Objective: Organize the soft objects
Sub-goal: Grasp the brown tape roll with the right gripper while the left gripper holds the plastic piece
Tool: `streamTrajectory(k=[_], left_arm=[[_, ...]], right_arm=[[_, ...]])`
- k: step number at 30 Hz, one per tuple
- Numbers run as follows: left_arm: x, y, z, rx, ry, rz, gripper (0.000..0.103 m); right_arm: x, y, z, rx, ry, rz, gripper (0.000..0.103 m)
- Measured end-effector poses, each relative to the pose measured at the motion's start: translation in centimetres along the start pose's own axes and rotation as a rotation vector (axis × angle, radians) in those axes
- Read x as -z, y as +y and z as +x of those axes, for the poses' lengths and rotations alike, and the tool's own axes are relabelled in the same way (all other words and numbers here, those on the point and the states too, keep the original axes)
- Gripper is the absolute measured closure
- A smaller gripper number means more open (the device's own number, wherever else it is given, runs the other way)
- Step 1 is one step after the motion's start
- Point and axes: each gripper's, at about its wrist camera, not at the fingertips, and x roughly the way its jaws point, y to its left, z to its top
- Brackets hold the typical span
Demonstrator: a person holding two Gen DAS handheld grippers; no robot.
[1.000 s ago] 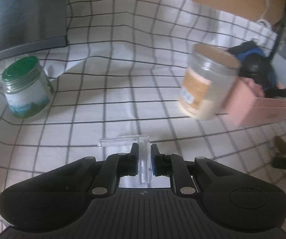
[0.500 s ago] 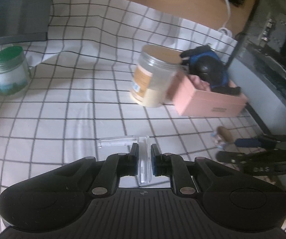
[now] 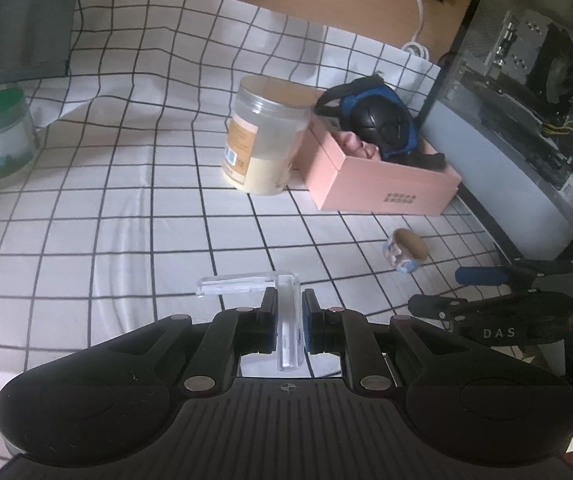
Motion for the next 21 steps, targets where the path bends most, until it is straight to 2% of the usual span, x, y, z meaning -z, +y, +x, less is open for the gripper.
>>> streamTrajectory(k=[8, 15, 17, 19, 21], left_arm=[[0.9, 0.1, -1.4, -0.002, 0.0, 0.0, 0.088], [1.9, 0.5, -2.4, -0.005, 0.023, -0.005, 0.088], [2.1, 0.6, -2.5, -0.007, 0.026, -0.006, 0.088], [2.3, 0.7, -2.6, -0.007, 0.027, -0.013, 0.088], [2.4, 0.8, -2.6, -0.005, 0.031, -0.019, 0.088]], right_arm=[[-1.0, 0.0, 0.8, 0.037, -0.046, -0.006, 0.02], [-2.8, -0.3, 2.4, 0.023, -0.051, 0.03, 0.021], [-3.3, -0.2, 2.8, 0.022, -0.047, 0.027, 0.027], [-3.7, -0.2, 3.1, 0.019, -0.038, 0.018, 0.045], [-3.9, -0.2, 3.2, 0.009, -0.02, 0.011, 0.055]])
